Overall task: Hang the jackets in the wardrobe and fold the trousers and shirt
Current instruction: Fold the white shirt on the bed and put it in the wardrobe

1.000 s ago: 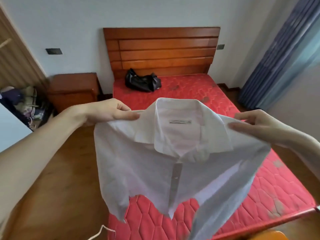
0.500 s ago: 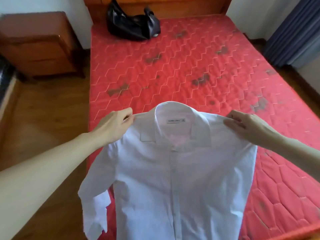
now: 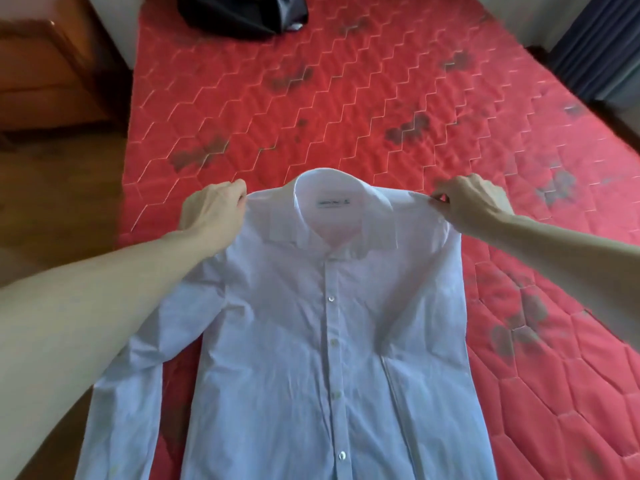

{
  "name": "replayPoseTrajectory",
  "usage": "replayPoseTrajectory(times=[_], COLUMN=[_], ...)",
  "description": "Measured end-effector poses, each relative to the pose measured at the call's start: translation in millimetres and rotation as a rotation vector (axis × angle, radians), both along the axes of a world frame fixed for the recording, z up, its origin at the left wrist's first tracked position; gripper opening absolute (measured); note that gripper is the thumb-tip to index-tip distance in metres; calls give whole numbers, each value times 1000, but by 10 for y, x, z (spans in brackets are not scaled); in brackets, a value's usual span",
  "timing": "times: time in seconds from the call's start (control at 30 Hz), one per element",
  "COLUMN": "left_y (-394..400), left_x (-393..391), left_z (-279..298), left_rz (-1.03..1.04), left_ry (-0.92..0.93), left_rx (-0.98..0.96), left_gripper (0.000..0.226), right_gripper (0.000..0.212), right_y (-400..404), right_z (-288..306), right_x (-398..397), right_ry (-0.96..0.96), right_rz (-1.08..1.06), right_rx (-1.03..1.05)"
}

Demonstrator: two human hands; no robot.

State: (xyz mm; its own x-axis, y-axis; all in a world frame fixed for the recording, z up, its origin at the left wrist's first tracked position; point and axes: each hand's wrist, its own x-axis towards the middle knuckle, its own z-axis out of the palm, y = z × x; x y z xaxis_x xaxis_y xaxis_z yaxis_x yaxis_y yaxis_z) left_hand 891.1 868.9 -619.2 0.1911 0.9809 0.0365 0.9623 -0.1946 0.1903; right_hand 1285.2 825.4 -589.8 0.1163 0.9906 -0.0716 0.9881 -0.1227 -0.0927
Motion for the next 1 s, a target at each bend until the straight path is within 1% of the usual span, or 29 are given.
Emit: replayPoseTrajectory(times=[0.07, 0.1, 0.17, 0.2, 0.27, 0.4, 0.43, 0.5, 0.57, 0.63, 0.67, 0.73, 0.8, 1.0], left_y=[120, 149, 120, 52, -185, -705, -823, -1032, -1212, -1333, -1378, -1428, -1414, -1379], left_x=[105, 151, 238, 278, 355, 468, 509, 625, 773, 897, 949, 1018, 1025, 992], left_z=[-133, -209, -383, -488, -743, -1227, -1343, -1562, -1752, -1917, -1976, -2016, -2009, -1997], left_rz=[124, 181, 253, 249, 153, -200, -273, -345, -333, -271, -246, -230, -241, -256], left_ry=[-43, -55, -91, -95, -54, 25, 30, -4, -10, 82, 138, 212, 237, 209], left_rx=[45, 85, 135, 123, 71, -10, -30, -74, -199, -317, -342, -364, -383, -388], left_gripper=[18, 17, 15, 18, 24, 35, 38, 49, 67, 84, 89, 96, 102, 114], right_gripper=[21, 26, 47, 53, 54, 52, 55, 69, 79, 80, 80, 79, 78, 80], right_y=[210, 275, 282, 219, 7, -692, -861, -1140, -1260, -1227, -1202, -1173, -1166, -1124], right_z=[-117, -199, -409, -550, -872, -1482, -1616, -1881, -2092, -2188, -2201, -2199, -2193, -2197], right_x=[-76, -123, -217, -250, -279, -260, -241, -202, -143, -104, -92, -72, -60, -26], right_ry=[158, 257, 437, 484, 465, 350, 308, 200, 131, 123, 128, 150, 162, 185], right_rz=[-141, -170, -189, -186, -142, -68, -54, -56, -70, -69, -69, -69, -76, -74], right_rx=[-29, -47, -121, -159, -177, -129, -154, -302, -417, -468, -486, -527, -553, -592])
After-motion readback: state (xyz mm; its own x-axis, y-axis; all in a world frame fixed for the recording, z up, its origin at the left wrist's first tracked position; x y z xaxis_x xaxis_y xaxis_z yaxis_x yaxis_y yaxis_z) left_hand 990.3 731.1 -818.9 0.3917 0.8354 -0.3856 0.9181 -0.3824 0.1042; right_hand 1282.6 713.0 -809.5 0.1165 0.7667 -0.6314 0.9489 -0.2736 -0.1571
